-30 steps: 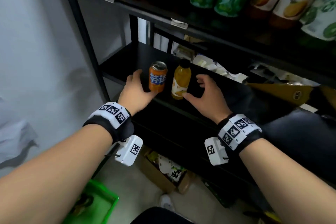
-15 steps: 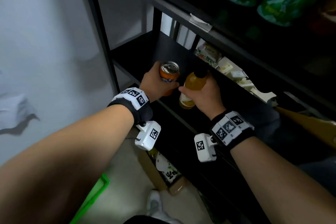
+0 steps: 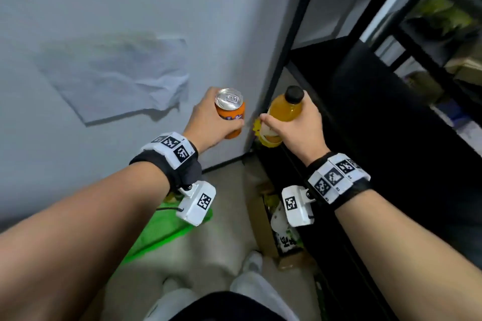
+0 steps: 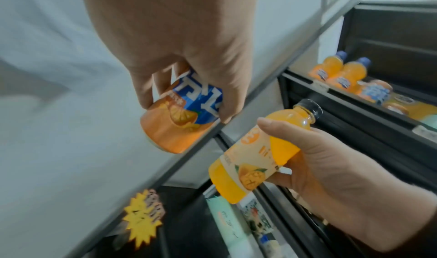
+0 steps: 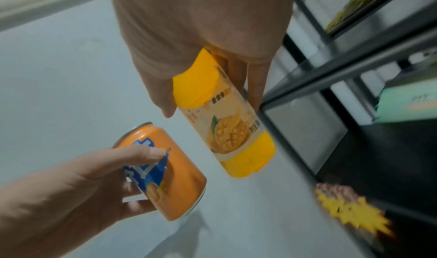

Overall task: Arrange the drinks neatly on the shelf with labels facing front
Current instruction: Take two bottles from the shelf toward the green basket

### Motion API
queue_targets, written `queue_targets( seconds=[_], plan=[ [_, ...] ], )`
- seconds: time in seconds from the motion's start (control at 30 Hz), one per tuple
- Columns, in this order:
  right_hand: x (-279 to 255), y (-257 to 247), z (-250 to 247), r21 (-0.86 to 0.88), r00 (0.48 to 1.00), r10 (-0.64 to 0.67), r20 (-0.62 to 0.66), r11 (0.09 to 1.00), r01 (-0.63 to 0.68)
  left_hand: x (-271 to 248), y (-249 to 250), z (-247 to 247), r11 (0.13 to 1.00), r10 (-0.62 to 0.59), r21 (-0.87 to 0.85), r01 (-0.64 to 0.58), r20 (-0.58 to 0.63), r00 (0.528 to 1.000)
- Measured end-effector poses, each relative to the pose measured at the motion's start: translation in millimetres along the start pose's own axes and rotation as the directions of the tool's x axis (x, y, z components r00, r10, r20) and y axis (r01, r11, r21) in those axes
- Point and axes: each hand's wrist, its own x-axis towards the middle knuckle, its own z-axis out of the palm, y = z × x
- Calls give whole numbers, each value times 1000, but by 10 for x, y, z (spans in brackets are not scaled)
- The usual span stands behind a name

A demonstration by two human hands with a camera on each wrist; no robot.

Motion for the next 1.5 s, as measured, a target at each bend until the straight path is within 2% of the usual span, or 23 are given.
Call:
queue_targets(
  seconds=[0.13,0.27,0.43,0.6,0.73,0.9,1.13,1.3,1.4,1.5],
  plan=[
    [-335,-252,949,26,996,19,86,999,-21,-381,-683,-678,994,-105,2,105,-87,991],
    [-653,-323,1764,8,968,7,250,1000,-9,-709,-1315,-1130,982,-188,9,191,-137,973],
    [-886,-280,2459,25,918,-22,396,1000,13,-982,-1950,-1395,960,-280,-21,281,-186,942],
    [-949,19,2991,30,866,-56,497,998,47,-1075,-2579,-1398,937,-348,-113,330,-242,906],
    [-899,489,3546,91,830,-86,551,995,43,-995,-3233,-1218,931,-363,-96,351,-296,883],
    [-829,1375,4237,102,798,-123,589,992,78,-807,-4232,-846,923,-378,-50,382,-313,871],
    [-781,2748,5237,52,670,-132,730,989,139,-684,-5809,-177,909,-410,-69,411,-314,856],
    [-821,3568,5798,51,572,-168,803,976,213,-674,-6684,240,910,-409,-71,409,-317,856],
    [-829,3992,6011,50,518,-171,838,970,239,-656,-7081,416,910,-406,-21,415,-253,878],
    [-872,4356,6182,27,493,-141,859,973,231,-619,-7438,549,899,-425,30,437,-181,887]
  ],
)
